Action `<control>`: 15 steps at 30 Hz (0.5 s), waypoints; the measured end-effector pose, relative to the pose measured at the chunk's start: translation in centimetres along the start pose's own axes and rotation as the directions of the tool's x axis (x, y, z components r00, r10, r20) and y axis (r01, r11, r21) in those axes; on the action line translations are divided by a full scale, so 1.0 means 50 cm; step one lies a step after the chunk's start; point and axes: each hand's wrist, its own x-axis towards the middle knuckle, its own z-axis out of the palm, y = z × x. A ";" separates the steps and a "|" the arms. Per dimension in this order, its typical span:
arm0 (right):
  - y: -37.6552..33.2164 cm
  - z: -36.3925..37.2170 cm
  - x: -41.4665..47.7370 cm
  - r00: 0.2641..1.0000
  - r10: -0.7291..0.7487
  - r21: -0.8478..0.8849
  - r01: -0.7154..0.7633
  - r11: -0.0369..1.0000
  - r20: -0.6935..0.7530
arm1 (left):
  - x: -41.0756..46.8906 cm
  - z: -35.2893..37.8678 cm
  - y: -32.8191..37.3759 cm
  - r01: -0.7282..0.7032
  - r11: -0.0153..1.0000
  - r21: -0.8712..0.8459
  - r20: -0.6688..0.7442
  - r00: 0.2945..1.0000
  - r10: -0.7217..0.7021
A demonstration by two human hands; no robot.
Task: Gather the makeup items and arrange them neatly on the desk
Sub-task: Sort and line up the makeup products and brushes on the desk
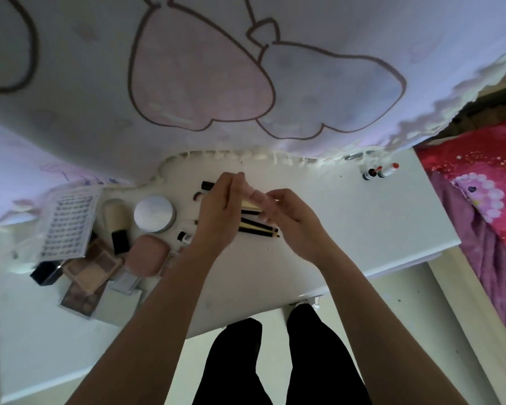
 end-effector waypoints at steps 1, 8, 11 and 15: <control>-0.023 0.010 -0.016 0.999 0.035 0.164 -0.031 0.986 -0.023 | -0.006 -0.006 0.021 -0.011 1.000 -0.001 0.000 1.000 0.011; -0.114 0.058 -0.087 0.957 0.067 0.366 0.043 0.930 -0.283 | -0.053 -0.034 0.127 0.063 0.995 -0.075 -0.073 0.995 -0.068; -0.138 0.038 -0.122 0.962 -0.086 0.201 0.141 0.969 -0.259 | -0.063 -0.050 0.149 0.213 0.930 -0.299 -0.091 0.964 -0.250; -0.172 -0.016 -0.151 0.983 -0.042 0.317 0.099 0.943 -0.181 | -0.077 -0.068 0.181 0.187 0.913 -0.363 -0.073 0.971 -0.228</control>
